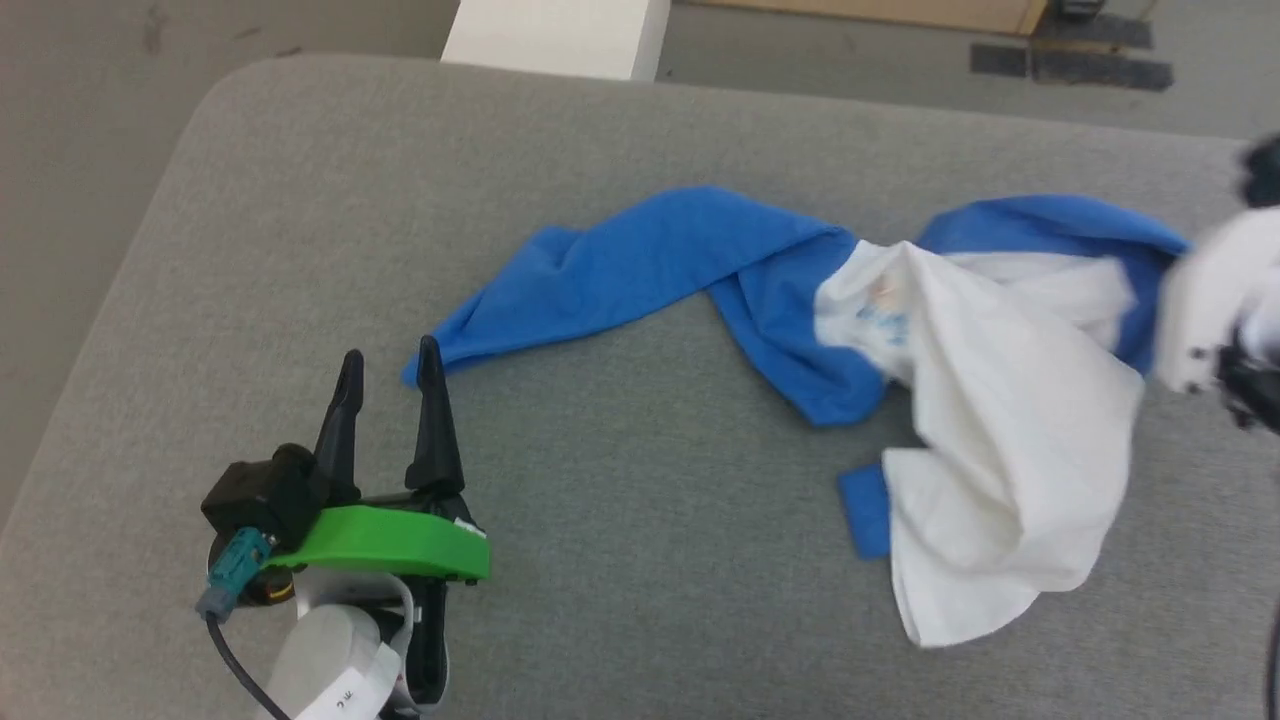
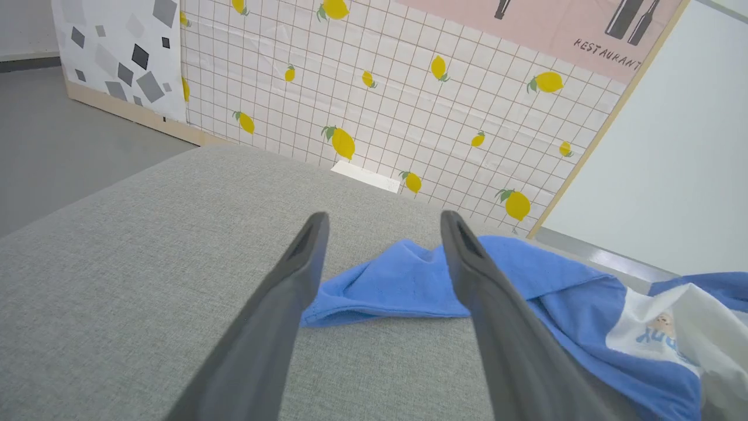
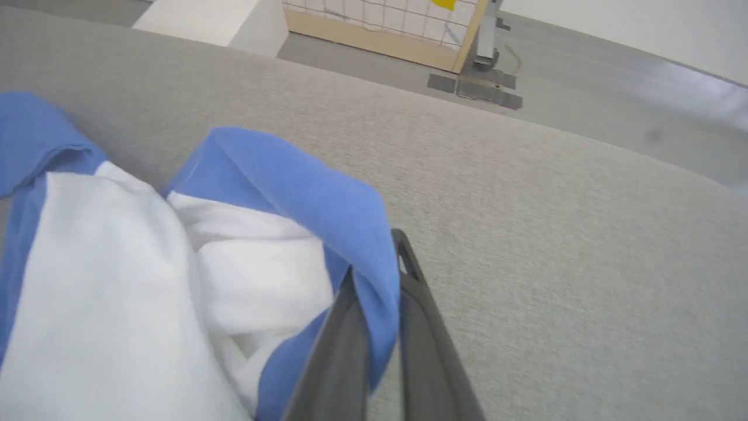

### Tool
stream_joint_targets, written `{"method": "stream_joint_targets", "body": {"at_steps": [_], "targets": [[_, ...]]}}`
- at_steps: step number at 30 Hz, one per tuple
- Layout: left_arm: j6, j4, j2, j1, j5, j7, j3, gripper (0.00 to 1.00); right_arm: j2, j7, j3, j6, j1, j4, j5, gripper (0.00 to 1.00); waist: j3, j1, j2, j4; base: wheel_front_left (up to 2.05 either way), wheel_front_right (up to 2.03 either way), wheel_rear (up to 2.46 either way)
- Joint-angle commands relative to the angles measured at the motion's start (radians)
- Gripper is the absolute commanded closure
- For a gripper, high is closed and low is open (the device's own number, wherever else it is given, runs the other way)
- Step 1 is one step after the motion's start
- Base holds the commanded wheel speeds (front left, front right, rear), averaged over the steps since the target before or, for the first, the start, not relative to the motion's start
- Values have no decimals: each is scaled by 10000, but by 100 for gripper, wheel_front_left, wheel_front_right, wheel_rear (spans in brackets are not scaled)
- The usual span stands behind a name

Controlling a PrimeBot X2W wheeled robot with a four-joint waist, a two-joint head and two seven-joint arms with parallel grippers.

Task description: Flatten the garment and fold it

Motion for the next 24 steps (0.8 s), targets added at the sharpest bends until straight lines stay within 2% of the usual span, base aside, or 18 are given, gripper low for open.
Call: {"method": "stream_joint_targets", "body": {"at_steps": [1, 5, 8, 10, 11, 12, 15, 19, 22, 24], "targets": [[-51, 49, -30, 121, -46, -35, 3, 0, -82, 57, -578, -15, 468, -135, -215, 100, -572, 0, -1, -545, 0, 0, 0], [-62, 137, -31, 217, -92, -36, -45, 0, -13, 458, -2758, -15, 1662, -628, -863, 100, -764, 0, -1, -682, 0, 0, 0], [-92, 210, -31, 273, -121, -36, -36, 0, 469, 884, -4171, -15, 2608, -1030, -1357, 100, -844, 0, -1, -747, 0, 0, 0], [-96, 265, -31, 326, -154, -36, -12, 0, 874, 984, -4629, -15, 3057, -1296, -1671, 100, -878, 0, -1, -813, 0, 0, 0], [-109, 318, -31, 350, -167, -36, -24, 0, 1098, 906, -4783, -15, 3156, -1413, -1675, 72, -883, 0, -1, -835, 0, 0, 0], [-127, 387, -31, 367, -170, -36, -33, 0, 1347, 690, -4919, -15, 3234, -1574, -1695, 0, -910, 0, -1, -860, 0, 0, 0], [-192, 567, -31, 334, -339, -36, -141, 0, 2028, -488, -5331, -15, 3160, -2136, -1402, 0, -960, 0, -1, -873, 0, 0, 0], [-284, 893, -31, -78, -478, 151, -504, 0, 2579, -1852, -5518, -15, 3173, -2616, -945, 0, -1012, 0, -1, -888, 0, 0, 0], [-278, 1303, -22, -816, -476, 1019, -783, 0, 2798, -2215, -5250, -15, 3361, -2936, -814, 0, -973, 0, -1, -997, 0, 0, 0], [-122, 1760, -16, -1610, -587, 2147, -923, 0, 2901, -2292, -5059, -15, 3494, -3155, -716, 0, -861, 0, -1, -1100, 0, 0, 0]]}}
